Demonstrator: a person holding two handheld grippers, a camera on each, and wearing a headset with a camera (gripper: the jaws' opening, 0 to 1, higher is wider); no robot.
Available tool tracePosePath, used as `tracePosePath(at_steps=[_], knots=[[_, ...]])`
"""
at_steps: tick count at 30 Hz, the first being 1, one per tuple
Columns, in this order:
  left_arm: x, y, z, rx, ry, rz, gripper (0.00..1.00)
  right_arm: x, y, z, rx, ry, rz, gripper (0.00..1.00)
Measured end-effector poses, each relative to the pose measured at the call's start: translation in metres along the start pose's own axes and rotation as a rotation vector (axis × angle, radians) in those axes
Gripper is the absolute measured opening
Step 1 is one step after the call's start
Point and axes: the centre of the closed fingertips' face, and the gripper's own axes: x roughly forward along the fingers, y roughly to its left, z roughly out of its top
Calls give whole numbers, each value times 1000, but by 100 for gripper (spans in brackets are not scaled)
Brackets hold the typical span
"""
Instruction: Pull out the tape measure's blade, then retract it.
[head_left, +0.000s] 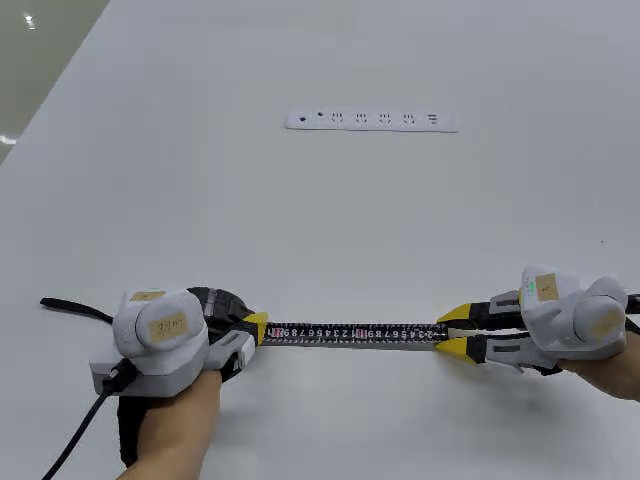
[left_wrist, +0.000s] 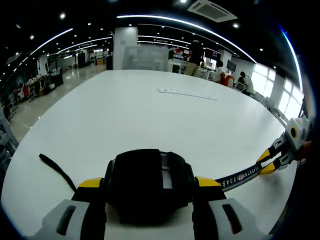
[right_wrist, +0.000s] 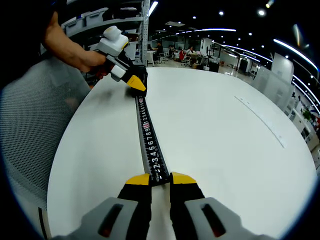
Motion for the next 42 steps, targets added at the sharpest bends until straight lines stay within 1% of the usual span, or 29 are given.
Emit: tracePosePath(at_steps=[14,22,30,42], knots=[[0,1,0,10,3,-13,64,-1,1,0,1,3,5,11],[0,2,1,0,2,-18,64,0,1,0,0,3,3,11],[0,2,0,8,4,-22,64,0,0,0,1,3,4,11],[0,2,-1,1,8,-27,64,2,-1,2,-5,9,5,11]])
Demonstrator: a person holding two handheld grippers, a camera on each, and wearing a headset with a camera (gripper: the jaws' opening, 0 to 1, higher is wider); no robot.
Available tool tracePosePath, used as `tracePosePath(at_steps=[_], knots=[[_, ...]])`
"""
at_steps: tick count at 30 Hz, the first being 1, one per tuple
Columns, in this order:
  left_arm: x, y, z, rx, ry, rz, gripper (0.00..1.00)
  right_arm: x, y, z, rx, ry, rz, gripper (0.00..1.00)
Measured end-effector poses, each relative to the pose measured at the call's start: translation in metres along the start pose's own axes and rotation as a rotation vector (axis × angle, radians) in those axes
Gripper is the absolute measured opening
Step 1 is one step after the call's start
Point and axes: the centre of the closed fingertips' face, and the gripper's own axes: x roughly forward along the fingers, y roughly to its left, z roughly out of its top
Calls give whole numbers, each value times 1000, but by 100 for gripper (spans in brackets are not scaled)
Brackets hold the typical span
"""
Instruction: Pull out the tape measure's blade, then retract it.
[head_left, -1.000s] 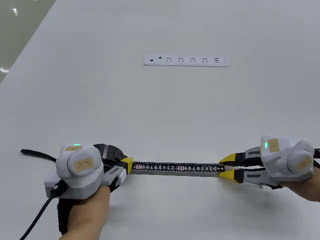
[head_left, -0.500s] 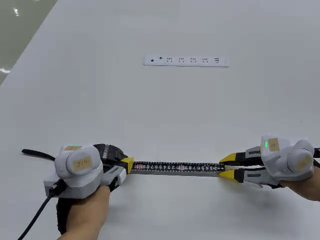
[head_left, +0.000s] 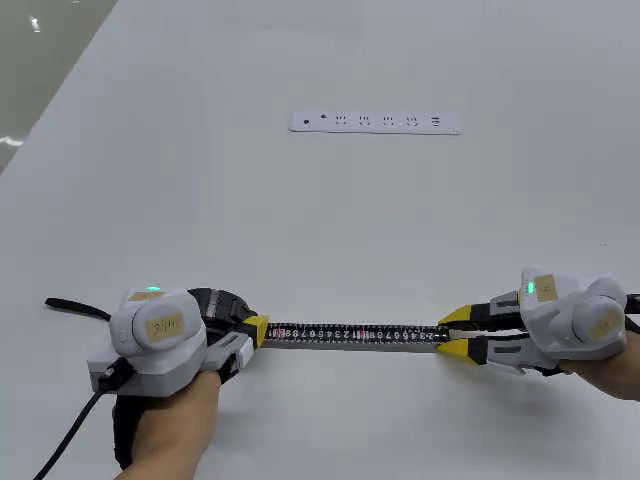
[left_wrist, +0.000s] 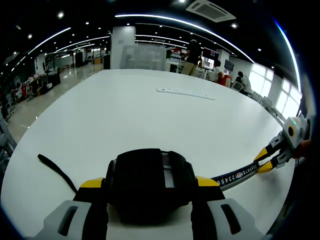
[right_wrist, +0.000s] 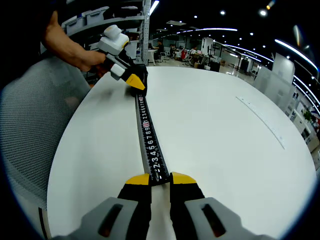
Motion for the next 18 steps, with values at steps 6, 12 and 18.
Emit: tracePosePath(at_steps=[6,12,18], knots=[[-1,0,0,-3,1,-6,64,3,0,3,-4,-2,1,11],[-1,0,0,-7,1,-10,64,3,0,4,-5,-1,2,11],[-1,0,0,-6,4,-13,65,3,-1,5,-5,1,1,11]])
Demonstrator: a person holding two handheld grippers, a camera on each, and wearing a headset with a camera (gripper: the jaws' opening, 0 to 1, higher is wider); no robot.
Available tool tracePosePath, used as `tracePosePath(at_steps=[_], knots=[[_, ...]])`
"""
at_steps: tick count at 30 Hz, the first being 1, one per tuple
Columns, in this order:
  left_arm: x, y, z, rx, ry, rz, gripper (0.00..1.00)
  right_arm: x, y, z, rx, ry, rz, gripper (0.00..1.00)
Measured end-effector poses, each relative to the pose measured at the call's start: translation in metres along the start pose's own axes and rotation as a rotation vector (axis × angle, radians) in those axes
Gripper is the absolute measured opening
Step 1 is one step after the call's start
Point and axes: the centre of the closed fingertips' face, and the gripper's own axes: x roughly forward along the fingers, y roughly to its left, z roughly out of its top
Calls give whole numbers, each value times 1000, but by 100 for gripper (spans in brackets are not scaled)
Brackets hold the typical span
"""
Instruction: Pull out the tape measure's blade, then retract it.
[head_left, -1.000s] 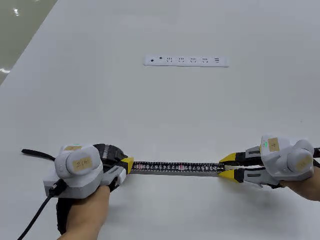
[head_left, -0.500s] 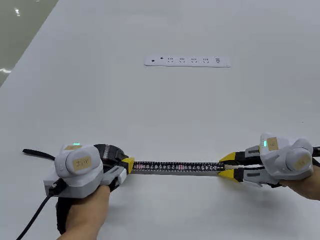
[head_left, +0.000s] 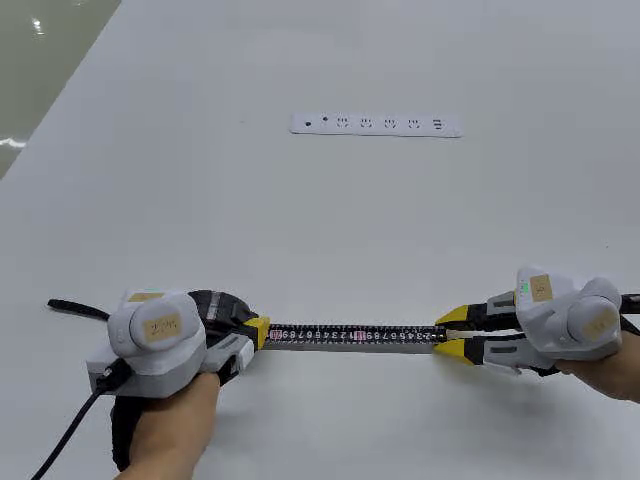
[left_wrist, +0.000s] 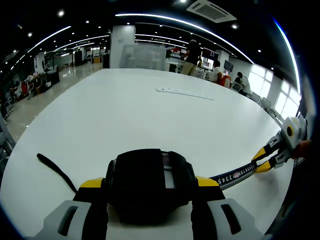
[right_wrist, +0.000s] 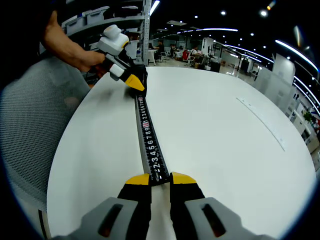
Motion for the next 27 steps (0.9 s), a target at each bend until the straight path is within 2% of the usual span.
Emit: tracePosePath(at_steps=[27], knots=[[0,0,1,-26,2,-13,65,15,4,16,-8,-15,6,11]])
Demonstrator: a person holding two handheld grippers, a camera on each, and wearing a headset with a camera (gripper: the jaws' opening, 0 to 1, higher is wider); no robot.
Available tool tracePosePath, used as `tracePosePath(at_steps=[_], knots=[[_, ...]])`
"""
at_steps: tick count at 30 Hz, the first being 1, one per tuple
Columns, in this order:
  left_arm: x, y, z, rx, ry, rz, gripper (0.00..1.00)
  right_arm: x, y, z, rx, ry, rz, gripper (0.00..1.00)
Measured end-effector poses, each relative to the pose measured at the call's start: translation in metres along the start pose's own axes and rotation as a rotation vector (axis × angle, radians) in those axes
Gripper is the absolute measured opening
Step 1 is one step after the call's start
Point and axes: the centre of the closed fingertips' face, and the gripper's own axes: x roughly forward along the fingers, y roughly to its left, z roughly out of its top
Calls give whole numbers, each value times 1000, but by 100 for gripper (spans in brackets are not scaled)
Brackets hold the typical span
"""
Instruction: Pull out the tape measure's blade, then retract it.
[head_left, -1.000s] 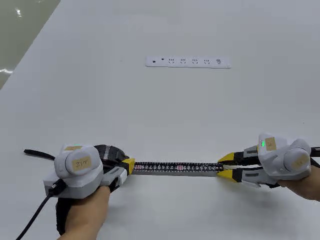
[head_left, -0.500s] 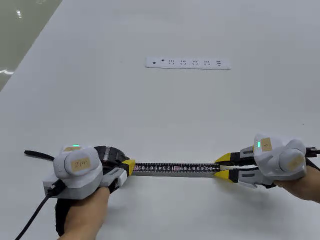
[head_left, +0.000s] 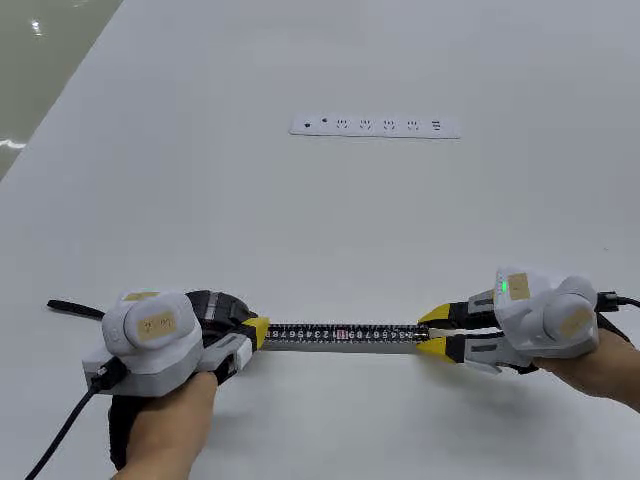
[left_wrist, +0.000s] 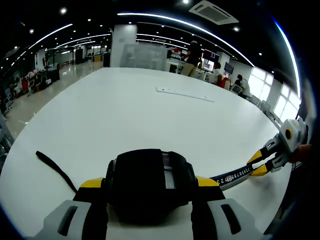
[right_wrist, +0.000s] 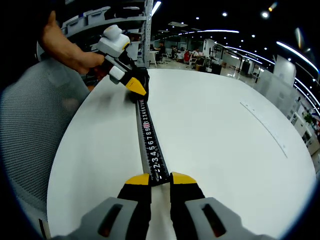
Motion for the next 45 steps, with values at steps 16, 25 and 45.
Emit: tracePosePath(at_steps=[16,25,45], knots=[[0,1,0,-12,-6,-5,65,14,6,16,6,-20,3,11],[0,1,1,-19,-9,-7,65,24,9,25,4,-32,10,11],[-1,1,1,-34,-16,-11,65,40,13,41,2,-50,12,12]])
